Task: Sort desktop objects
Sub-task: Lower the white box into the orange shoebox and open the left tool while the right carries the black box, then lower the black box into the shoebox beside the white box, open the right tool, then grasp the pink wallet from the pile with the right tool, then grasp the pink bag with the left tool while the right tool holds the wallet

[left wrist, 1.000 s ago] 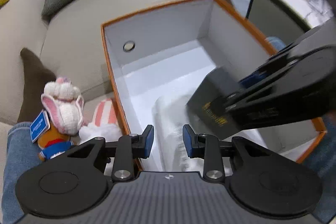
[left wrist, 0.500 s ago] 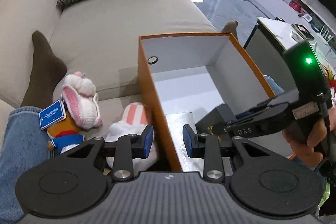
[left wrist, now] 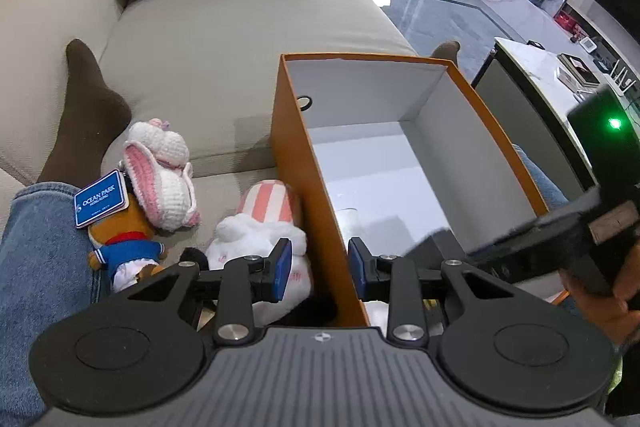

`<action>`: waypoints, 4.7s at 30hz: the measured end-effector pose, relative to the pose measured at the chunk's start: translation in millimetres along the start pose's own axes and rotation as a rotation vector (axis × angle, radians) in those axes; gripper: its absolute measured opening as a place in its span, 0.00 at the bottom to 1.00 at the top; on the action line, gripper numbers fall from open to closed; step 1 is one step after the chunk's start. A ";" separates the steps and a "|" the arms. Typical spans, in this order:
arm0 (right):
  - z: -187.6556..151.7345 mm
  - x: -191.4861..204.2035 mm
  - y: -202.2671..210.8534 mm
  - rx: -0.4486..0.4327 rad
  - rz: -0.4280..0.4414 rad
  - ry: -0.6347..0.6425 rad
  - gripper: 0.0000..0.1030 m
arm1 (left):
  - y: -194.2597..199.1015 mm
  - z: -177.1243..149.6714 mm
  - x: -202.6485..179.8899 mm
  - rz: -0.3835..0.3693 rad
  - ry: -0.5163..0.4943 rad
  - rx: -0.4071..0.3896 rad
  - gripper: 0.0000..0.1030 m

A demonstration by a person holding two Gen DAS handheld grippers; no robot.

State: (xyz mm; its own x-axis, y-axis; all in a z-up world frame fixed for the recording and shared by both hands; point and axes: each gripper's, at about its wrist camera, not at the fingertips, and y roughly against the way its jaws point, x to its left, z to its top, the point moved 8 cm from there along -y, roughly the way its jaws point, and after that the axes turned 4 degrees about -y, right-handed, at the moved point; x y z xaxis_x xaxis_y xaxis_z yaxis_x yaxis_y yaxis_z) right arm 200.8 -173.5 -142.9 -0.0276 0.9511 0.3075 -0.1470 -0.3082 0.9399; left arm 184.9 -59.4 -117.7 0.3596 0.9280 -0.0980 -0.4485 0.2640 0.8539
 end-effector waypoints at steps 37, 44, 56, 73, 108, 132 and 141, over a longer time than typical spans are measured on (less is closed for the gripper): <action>-40.0 18.4 7.3 0.047 -0.020 -0.068 0.36 | 18.9 -47.1 48.5 0.077 0.022 0.036 0.35; -43.2 20.7 10.9 0.040 -0.031 -0.035 0.38 | 29.0 -71.7 58.3 0.096 0.027 0.089 0.36; -51.3 46.9 47.9 -0.133 -0.095 0.140 0.44 | 75.8 -97.8 77.7 0.158 0.000 0.075 0.53; -136.3 203.6 2.0 -0.308 0.055 0.690 0.54 | 175.5 -142.0 130.3 0.354 0.000 0.040 0.53; -150.6 181.8 2.4 -0.490 -0.145 0.628 0.16 | 83.1 -151.9 53.5 0.195 -0.382 0.064 0.54; -147.3 97.5 3.0 -0.194 -0.027 0.283 0.21 | -30.0 -163.7 40.8 0.348 -0.535 0.310 0.67; -145.6 89.1 7.9 -0.176 0.032 0.231 0.17 | 5.0 -159.7 50.8 0.306 -0.431 0.230 0.32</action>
State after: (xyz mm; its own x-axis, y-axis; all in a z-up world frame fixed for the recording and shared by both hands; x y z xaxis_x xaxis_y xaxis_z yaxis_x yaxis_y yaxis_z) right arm 53.2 -88.4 -129.7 -0.2569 0.9262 0.2759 -0.3114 -0.3496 0.8836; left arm 70.2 31.1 -200.1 0.5641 0.7490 0.3474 -0.4129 -0.1084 0.9043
